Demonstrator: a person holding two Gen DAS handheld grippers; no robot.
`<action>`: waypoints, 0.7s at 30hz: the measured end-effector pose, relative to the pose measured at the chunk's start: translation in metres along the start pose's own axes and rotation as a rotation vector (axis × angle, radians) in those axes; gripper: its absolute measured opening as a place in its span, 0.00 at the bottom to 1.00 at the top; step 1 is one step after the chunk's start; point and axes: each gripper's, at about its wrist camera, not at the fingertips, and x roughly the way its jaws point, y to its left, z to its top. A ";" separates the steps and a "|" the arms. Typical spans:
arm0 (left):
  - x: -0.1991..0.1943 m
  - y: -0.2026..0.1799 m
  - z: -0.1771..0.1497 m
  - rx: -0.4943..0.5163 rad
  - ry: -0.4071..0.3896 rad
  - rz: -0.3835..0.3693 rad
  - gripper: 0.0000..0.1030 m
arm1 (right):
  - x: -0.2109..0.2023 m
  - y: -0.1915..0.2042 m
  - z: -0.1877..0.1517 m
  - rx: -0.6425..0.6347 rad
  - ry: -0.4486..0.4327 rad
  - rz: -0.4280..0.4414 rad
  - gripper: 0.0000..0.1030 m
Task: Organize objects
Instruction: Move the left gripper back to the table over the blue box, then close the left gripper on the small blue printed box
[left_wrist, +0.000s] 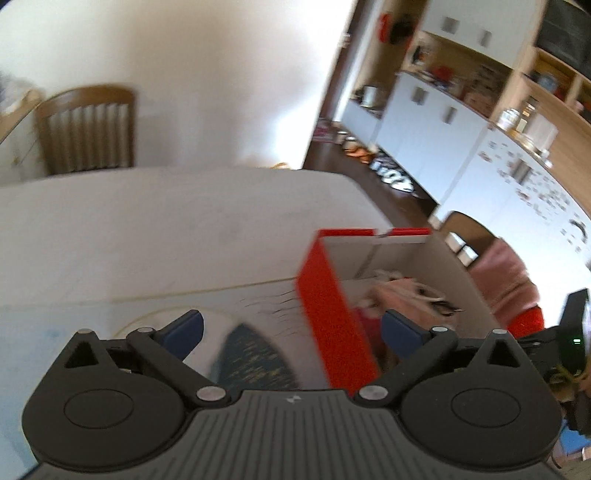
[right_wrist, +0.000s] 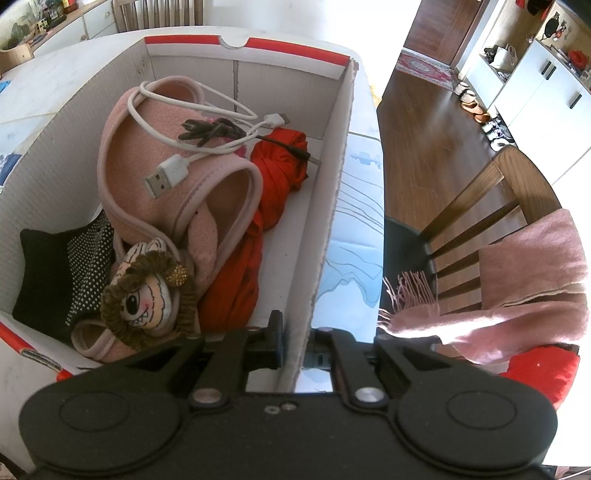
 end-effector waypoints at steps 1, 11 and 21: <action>0.001 0.008 -0.004 -0.018 -0.001 0.008 1.00 | 0.001 0.001 0.000 -0.001 0.001 -0.001 0.07; 0.031 0.079 -0.041 -0.174 0.071 0.135 1.00 | 0.001 0.003 0.002 -0.013 0.010 -0.013 0.08; 0.069 0.100 -0.061 -0.135 0.167 0.251 1.00 | 0.001 0.005 0.003 -0.013 0.014 -0.017 0.09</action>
